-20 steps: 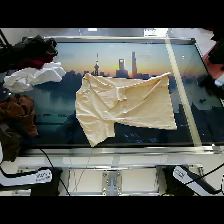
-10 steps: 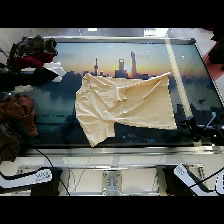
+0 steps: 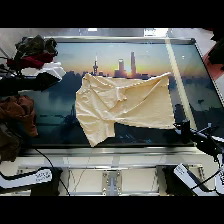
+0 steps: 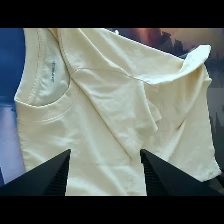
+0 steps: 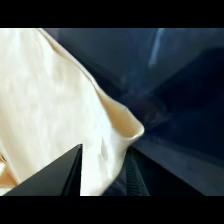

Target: Fold the shirts.

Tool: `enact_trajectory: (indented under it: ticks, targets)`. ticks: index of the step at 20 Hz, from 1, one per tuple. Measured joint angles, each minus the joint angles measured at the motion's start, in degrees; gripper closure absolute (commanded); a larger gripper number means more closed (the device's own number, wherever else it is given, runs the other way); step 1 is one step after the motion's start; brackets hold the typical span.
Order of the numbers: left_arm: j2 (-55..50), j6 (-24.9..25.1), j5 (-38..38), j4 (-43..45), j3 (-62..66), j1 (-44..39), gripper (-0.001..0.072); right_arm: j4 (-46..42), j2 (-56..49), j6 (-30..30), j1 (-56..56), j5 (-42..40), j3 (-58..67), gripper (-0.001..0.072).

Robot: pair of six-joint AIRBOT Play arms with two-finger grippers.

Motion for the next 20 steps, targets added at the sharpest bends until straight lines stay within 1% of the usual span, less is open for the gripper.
enact_trajectory:
  ticks: [2,3,4,7,8,9,10,11,12,16,18,19,20]
  targets:
    - [0.00,0.00,0.55,0.02,-0.02,0.00,0.0230,3.04,0.00,-1.44,0.44,-1.70,-0.39,0.0405]
    - [0.00,0.00,0.81,0.04,-0.07,0.00,0.0230,3.93,0.00,-1.90,1.03,-2.49,-0.52,0.0479]
    - [0.00,0.00,0.96,0.31,-0.07,0.00,0.0230,4.81,0.00,-2.27,1.95,-2.86,-0.70,0.0588]
    - [0.00,-0.09,1.27,2.16,-0.57,0.00,0.0231,6.58,0.00,-2.78,5.16,-4.72,-0.85,0.0590]
    - [0.00,-0.35,1.29,3.08,-1.07,0.00,0.0231,6.99,0.00,-2.95,5.95,-4.98,-0.90,0.0506]
    - [0.00,-0.55,1.27,3.87,-1.62,0.00,0.0230,7.43,0.00,-3.08,6.38,-4.83,-0.87,0.0451]
    - [0.00,-0.68,1.22,4.61,-2.32,0.00,0.0230,7.63,0.00,-3.32,6.51,-4.15,-0.74,0.0433]
    - [0.00,-0.79,1.20,5.03,-2.91,0.00,0.0230,7.85,0.00,-4.00,6.54,-3.13,-0.44,0.0385]
    - [0.00,-1.09,1.16,5.35,-3.41,0.00,0.0230,8.07,0.00,-4.98,6.29,-1.20,0.15,0.0370]
    - [0.00,-1.16,0.96,5.99,-4.39,0.00,0.0230,7.28,1.49,-7.45,2.69,8.17,4.66,0.0372]
    - [0.00,-1.20,0.94,6.08,-4.57,0.00,0.0230,2.75,3.56,-6.38,-0.48,12.96,7.34,0.0368]
    - [0.00,-1.36,0.94,6.16,-4.61,0.00,0.0230,-0.81,4.85,-5.14,-2.16,15.74,8.39,0.0328]
    - [0.00,-1.36,0.94,6.16,-4.66,0.00,0.0230,-4.70,6.01,-3.72,-3.50,18.08,8.90,0.0217]
